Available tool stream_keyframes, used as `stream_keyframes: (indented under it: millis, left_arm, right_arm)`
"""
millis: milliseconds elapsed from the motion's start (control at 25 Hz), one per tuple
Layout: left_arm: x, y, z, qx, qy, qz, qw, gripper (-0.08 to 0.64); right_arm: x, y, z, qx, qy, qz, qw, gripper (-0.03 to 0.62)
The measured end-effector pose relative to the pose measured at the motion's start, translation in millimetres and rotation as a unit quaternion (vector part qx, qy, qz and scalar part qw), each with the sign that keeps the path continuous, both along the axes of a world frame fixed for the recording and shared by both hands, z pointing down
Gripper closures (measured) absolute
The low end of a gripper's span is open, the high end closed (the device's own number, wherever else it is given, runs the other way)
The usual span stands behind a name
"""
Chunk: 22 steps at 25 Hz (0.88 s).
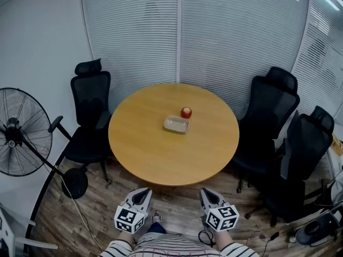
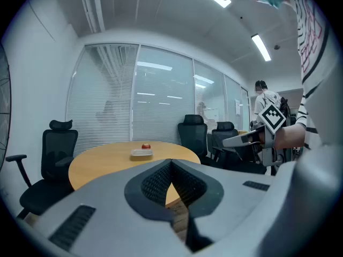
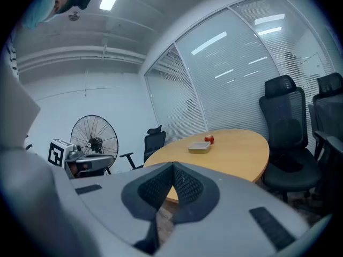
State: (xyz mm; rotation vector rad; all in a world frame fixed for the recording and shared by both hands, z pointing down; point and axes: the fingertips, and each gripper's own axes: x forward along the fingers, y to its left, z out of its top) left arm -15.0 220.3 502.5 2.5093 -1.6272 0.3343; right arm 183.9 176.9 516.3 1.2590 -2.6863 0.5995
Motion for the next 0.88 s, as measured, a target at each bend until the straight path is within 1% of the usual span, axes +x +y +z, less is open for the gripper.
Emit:
stream_keyframes:
  millis: [280,560,720,880]
  left_arm:
    - [-15.8,6.0,-9.3,-0.004,0.004,-0.007,1.0,0.535]
    - [-19.1,5.9,-13.8,-0.007,0.012,-0.003,0.9999,0.535]
    - [-19.9,2.5,-10.5,-0.003,0.017,0.0,0.9999,0.534]
    - [-30.4,-20.8,-6.8,-0.003,0.032,0.007,0.9995,0.532]
  right_arm:
    - [-5.4,8.9,1.5,-0.01,0.008,-0.003,1.0,0.565]
    - [-6.8,6.0,-2.1,-0.01,0.01,-0.003,1.0,0.566]
    - [-6.9,0.3,-0.6,-0.007,-0.011,0.004,1.0,0.563]
    - [-14.0,-18.3,1.2,-0.006,-0.031,0.02,0.999,0.561]
